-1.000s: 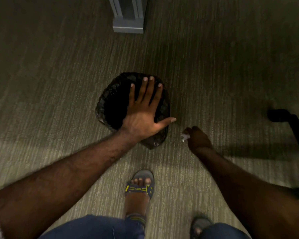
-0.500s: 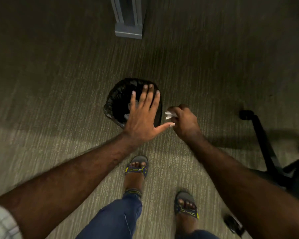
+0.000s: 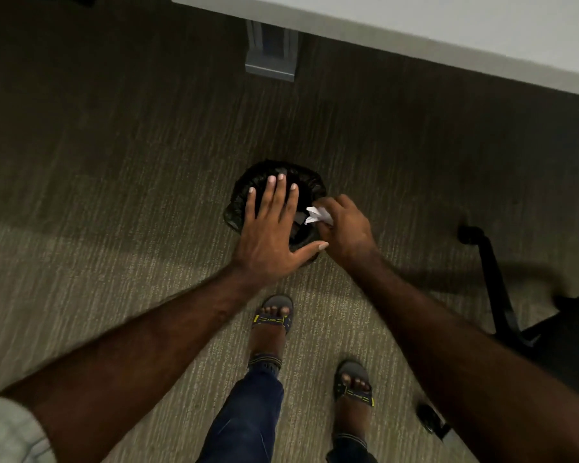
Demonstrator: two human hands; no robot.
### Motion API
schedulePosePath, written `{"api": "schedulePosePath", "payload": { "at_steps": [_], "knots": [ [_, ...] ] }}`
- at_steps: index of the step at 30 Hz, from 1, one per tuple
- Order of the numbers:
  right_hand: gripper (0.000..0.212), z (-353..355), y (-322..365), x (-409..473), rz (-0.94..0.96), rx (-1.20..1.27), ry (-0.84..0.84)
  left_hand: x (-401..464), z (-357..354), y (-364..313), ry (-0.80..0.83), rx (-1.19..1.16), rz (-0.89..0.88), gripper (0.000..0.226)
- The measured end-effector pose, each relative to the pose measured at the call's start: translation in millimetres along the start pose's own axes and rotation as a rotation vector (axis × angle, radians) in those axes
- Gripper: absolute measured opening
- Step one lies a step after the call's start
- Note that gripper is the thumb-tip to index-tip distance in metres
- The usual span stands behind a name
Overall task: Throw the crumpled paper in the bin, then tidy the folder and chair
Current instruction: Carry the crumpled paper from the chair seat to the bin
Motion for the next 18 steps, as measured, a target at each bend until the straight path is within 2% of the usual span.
{"api": "schedulePosePath", "payload": {
  "at_steps": [8, 14, 18],
  "knots": [
    [0.05, -24, 5, 27, -0.066, 0.0, 0.011, 4, -28, 34, 0.134, -0.042, 0.027, 0.115],
    [0.07, -46, -3, 40, -0.167, 0.019, 0.089, 5, -42, 49, 0.166, -0.052, 0.018, 0.114],
    [0.074, -50, -6, 40, -0.173, 0.012, 0.128, 4, -48, 52, 0.186, -0.027, -0.004, 0.115]
  ]
}}
Point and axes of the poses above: each hand's wrist, its own x-axis towards the middle knuckle, its own z-axis out of the back of the hand, y = z × x, the point moved 9 cm from there along x, towards the middle knuckle, and after that the axes turned 13 degrees about x, right-handed, at the moved point
